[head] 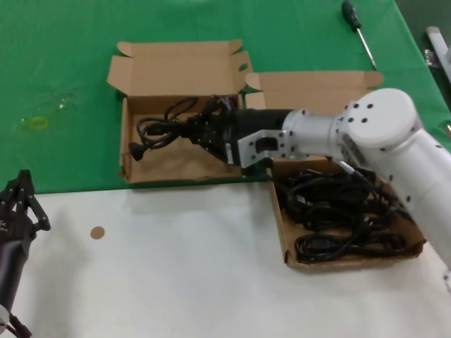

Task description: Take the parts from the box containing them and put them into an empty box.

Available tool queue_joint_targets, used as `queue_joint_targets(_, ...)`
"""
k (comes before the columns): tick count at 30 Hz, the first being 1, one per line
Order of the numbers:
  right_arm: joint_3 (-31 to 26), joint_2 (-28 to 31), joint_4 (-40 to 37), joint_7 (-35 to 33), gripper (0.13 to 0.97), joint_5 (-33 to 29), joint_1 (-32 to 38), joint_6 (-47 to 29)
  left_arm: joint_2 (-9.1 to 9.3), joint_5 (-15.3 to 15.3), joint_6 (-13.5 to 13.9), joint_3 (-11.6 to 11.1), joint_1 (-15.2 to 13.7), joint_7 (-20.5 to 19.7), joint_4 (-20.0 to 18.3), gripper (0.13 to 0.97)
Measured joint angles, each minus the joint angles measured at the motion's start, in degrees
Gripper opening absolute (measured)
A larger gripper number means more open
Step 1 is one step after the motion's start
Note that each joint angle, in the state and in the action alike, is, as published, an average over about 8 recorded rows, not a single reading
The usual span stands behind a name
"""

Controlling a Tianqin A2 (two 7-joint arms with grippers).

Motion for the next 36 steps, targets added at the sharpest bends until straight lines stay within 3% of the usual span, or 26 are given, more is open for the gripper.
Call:
queue_joint_targets(7, 1.3, -3.5, -9.4, -7.6, 0.200, 1.4, 2.6, 1.7, 0.00, 0.0, 0.0, 0.0, 0.0, 0.0, 0.0, 0.152)
queue_joint_targets(16, 2.7, -4.3, -14.1, -11.9, 0.215, 2.0, 4.2, 2.9, 0.00, 0.0, 0.0, 0.0, 0.0, 0.0, 0.0, 0.152)
queue_joint_targets(21, 3.0, -4.1, -14.3, -12.1, 0.230, 2.1, 4.3, 2.9, 0.00, 0.0, 0.0, 0.0, 0.0, 0.0, 0.0, 0.152)
queue_joint_targets(29, 3.2, -3.4, -12.7, -10.7, 0.331, 2.1, 3.5, 2.7, 0.00, 0.0, 0.0, 0.0, 0.0, 0.0, 0.0, 0.152)
queue_joint_targets(33, 3.2, -2.2, -10.1, -8.8, 0.331, 2.0, 2.5, 2.5, 0.00, 0.0, 0.0, 0.0, 0.0, 0.0, 0.0, 0.152)
queue_joint_targets(36, 3.3, -1.0, -7.2, -6.9, 0.396, 1.9, 1.5, 2.5, 0.00, 0.0, 0.0, 0.0, 0.0, 0.0, 0.0, 0.152)
